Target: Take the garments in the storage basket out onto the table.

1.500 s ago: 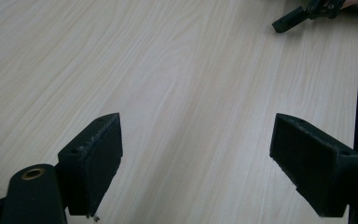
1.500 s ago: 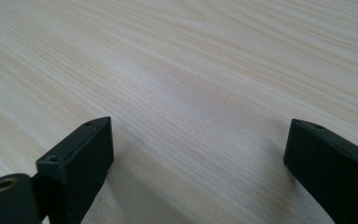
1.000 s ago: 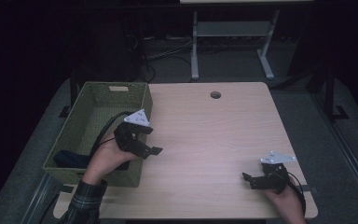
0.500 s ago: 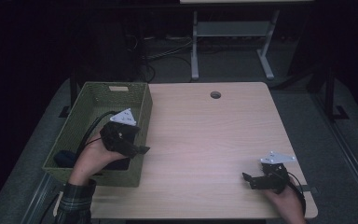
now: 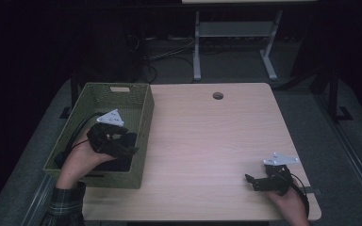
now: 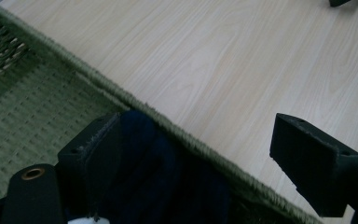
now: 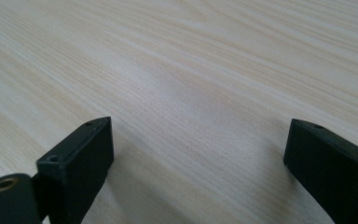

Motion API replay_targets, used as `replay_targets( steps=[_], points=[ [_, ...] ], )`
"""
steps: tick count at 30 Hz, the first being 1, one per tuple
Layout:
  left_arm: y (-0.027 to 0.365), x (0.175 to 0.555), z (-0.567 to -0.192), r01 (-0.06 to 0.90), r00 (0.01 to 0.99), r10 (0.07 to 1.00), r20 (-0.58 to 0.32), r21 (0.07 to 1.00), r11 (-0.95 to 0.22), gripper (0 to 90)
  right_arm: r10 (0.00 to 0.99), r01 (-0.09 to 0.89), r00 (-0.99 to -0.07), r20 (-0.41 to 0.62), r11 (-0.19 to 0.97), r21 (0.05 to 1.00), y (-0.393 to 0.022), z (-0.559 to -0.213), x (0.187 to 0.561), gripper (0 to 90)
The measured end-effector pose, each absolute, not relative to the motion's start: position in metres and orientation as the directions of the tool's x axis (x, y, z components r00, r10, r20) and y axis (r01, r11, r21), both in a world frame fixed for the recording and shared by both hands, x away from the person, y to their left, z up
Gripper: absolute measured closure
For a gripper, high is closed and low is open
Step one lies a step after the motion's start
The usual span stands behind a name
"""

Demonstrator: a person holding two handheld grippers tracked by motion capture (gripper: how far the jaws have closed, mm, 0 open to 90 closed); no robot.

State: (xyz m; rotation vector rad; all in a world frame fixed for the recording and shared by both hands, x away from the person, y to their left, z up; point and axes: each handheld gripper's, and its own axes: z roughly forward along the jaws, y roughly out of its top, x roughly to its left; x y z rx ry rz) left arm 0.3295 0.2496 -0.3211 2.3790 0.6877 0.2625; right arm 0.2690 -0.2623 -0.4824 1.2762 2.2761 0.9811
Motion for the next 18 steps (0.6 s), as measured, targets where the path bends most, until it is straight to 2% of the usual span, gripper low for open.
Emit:
replay_targets(
  steps=[18],
  points=[
    [0.28, 0.324, -0.324, 0.459, 0.809, 0.587, 0.024, 0.597, -0.658, 16.2, 0.847, 0.603, -0.53, 0.029, 0.353, 0.715, -0.262, -0.482, 0.269, 8.0]
  ],
)
